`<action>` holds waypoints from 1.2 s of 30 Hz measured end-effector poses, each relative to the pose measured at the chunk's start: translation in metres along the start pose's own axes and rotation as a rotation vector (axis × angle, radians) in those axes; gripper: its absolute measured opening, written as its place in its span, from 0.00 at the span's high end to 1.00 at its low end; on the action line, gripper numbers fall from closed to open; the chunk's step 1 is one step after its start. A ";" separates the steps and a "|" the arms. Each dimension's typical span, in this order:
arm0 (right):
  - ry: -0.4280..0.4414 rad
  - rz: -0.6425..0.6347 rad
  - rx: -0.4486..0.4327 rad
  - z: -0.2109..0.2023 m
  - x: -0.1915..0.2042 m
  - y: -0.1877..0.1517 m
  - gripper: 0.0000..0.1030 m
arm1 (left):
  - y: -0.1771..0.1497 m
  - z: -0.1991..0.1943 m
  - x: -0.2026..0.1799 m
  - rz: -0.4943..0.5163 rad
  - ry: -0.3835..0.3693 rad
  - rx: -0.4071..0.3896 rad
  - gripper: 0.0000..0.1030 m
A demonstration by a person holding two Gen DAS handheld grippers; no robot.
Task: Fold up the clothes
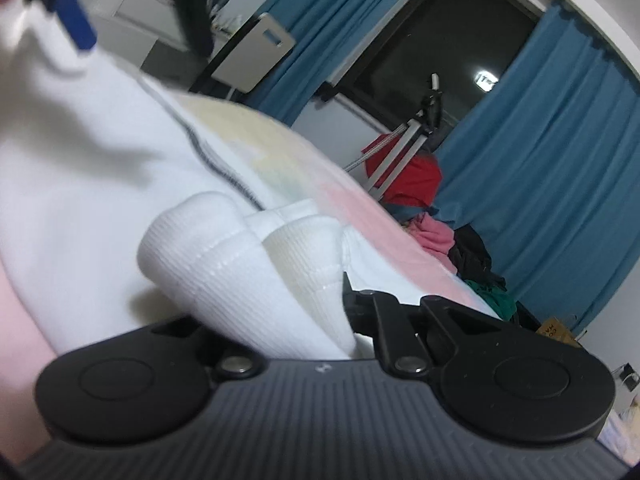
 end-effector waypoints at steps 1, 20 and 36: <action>0.023 0.004 -0.004 -0.003 0.002 0.002 0.90 | -0.002 0.001 -0.003 0.006 -0.011 0.004 0.05; 0.373 0.590 0.219 -0.055 -0.083 0.011 0.26 | -0.023 -0.018 -0.054 0.284 -0.051 -0.082 0.04; -0.007 0.700 0.091 -0.093 -0.164 -0.016 0.26 | -0.046 -0.104 -0.088 0.373 -0.006 -0.147 0.00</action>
Point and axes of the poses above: each gripper's, at about its wrist camera, not at the fingertips, and z roughly the way its jaws point, x to its left, y to its top, the point moved 4 cm from there along z, roughly the way its jaws point, and after that the axes turned 1 degree about z, right-handed, at the moved point
